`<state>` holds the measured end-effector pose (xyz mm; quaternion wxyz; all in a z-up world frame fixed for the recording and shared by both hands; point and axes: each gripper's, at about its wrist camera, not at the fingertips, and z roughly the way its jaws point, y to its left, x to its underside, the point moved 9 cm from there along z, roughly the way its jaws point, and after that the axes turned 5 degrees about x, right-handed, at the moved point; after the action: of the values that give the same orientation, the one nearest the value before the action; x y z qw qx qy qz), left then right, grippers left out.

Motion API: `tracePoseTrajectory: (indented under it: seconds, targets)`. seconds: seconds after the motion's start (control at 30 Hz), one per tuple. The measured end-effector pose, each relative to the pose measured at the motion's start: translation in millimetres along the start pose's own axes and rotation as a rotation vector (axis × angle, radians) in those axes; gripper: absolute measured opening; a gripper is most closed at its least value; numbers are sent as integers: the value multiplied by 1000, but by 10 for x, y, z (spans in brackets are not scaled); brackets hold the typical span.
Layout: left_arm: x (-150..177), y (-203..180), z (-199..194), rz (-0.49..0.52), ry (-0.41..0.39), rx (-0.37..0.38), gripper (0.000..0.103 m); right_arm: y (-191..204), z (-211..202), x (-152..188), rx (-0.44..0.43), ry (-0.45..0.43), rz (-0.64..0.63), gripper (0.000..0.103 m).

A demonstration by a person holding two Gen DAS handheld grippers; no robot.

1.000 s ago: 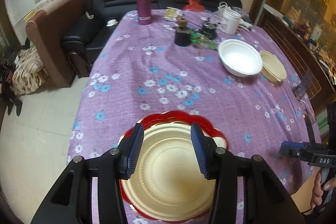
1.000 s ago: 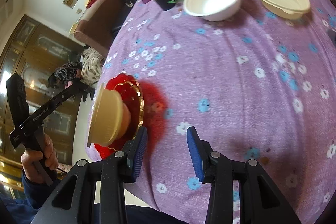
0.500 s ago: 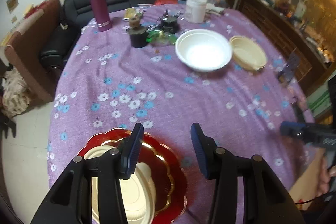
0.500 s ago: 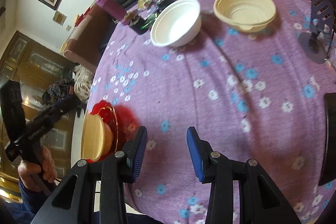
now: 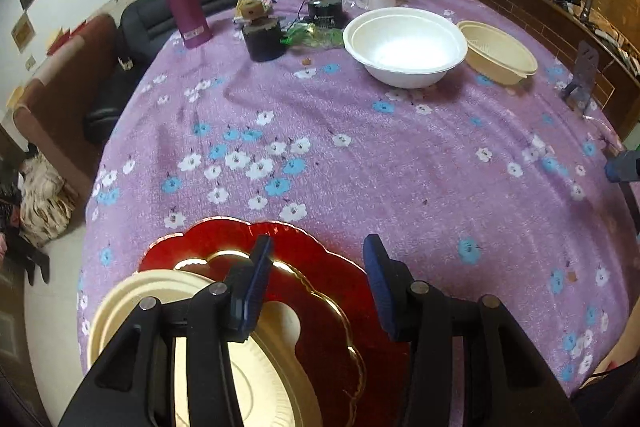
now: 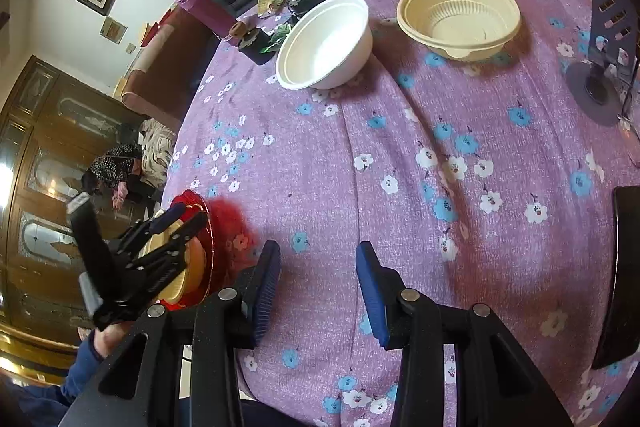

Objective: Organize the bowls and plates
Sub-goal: 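Withdraw the left gripper from the stack toward the white bowl, then close the left gripper on the rim of the white bowl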

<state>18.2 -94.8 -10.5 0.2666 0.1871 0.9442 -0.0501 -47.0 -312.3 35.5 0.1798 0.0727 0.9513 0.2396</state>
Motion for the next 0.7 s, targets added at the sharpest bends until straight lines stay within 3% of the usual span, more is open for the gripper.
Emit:
tracePoseTrajectory:
  seconds: [0.13,0.47,0.7]
  targets:
    - [-149,-122,-212,-50,-25,105,45,30,-27,-21,4,-5,-11,43]
    - [-676,-270,-271,-135,36,189,50,-32,-152,-231,14,-22,3,43]
    - [-1170,-400,-26,-200,72,225,51,-195,-292,-709,38,-43,13,43]
